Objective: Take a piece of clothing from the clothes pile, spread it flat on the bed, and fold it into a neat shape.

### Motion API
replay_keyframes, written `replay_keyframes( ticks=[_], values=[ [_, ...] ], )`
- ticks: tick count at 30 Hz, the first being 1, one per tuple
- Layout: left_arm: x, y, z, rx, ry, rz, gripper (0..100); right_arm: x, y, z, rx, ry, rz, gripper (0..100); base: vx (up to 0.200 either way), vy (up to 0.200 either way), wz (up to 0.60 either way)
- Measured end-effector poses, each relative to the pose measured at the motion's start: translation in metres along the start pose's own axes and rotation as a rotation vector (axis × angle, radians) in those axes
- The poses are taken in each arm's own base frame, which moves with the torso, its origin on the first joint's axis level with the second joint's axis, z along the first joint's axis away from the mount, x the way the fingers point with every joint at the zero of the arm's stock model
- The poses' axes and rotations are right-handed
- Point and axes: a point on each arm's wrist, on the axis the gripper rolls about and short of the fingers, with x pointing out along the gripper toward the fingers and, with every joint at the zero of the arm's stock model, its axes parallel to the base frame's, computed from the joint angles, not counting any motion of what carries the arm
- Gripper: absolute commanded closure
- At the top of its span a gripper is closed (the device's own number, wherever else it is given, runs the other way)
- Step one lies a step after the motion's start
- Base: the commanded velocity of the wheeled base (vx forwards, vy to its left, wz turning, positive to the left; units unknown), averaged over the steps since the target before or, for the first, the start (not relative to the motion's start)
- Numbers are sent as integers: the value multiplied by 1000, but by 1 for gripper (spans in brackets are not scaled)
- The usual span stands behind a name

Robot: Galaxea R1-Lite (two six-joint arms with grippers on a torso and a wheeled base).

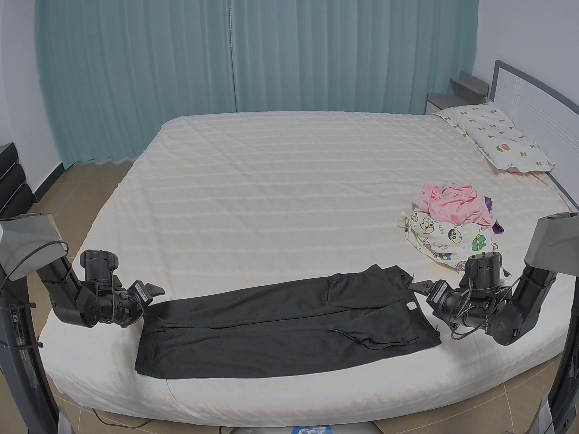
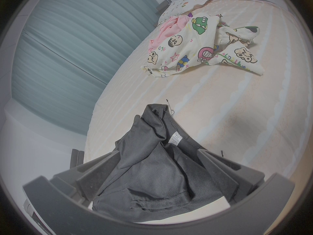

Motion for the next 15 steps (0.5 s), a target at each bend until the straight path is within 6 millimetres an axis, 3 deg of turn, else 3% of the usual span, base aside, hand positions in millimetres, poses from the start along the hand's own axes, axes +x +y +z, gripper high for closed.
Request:
replay_keyframes(
  ticks=[15],
  values=[
    [6,-2,6,-110,-61,31,100,1,-1,-2,-1,7,-3,0,0,0,0]
  ],
)
